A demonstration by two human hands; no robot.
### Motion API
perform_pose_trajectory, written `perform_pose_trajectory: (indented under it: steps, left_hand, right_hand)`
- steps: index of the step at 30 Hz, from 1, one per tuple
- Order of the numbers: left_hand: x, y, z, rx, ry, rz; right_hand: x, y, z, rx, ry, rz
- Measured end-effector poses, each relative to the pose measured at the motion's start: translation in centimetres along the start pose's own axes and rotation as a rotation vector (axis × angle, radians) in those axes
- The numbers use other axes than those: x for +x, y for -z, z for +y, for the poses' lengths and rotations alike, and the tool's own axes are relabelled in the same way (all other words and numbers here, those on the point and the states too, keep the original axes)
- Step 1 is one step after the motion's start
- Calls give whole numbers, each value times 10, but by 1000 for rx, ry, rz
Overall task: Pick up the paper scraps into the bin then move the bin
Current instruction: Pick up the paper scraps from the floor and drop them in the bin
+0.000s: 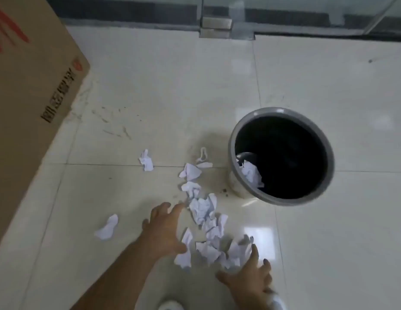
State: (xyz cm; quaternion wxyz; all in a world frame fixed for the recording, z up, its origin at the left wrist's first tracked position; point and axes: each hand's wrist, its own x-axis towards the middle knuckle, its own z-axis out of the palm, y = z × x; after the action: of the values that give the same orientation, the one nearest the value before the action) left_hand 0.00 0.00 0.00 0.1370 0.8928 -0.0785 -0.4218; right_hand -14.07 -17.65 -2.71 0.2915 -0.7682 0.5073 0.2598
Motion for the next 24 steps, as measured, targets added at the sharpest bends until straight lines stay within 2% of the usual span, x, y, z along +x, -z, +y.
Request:
perform_pose_trajectory:
  steps: [2, 4, 7, 9, 14, 16, 18, 21, 24]
  left_hand:
    - [41, -10, 4, 64, -74, 19]
    - [84, -11, 5, 120, -95, 35]
    - [136, -16, 1, 209, -111, 111]
    - [160, -16, 3, 241, -122, 151]
    - [177, -40, 9, 384, -220, 74]
    - [173, -59, 7, 329, -286, 78]
    - [169, -75, 9, 276, -312, 20]
    - [165, -90, 7, 173, -276, -56]
    - [158, -82, -5, -75, -231, -18]
  right_hand:
    - [24, -24, 6, 1, 68, 30]
    - [55, -50, 9, 17, 133, -17]
    - [87, -76, 6, 148, 122, -67]
    - [101, -83, -6, 105, 210, -41]
    - [126, -79, -38, -16, 425, 25]
    - [132, -79, -49, -28, 506, 25]
    - [135, -81, -59, 30, 504, -38]
    - [135, -88, -67, 129, 526, -101]
    - [131, -87, -78, 107, 616, -97]
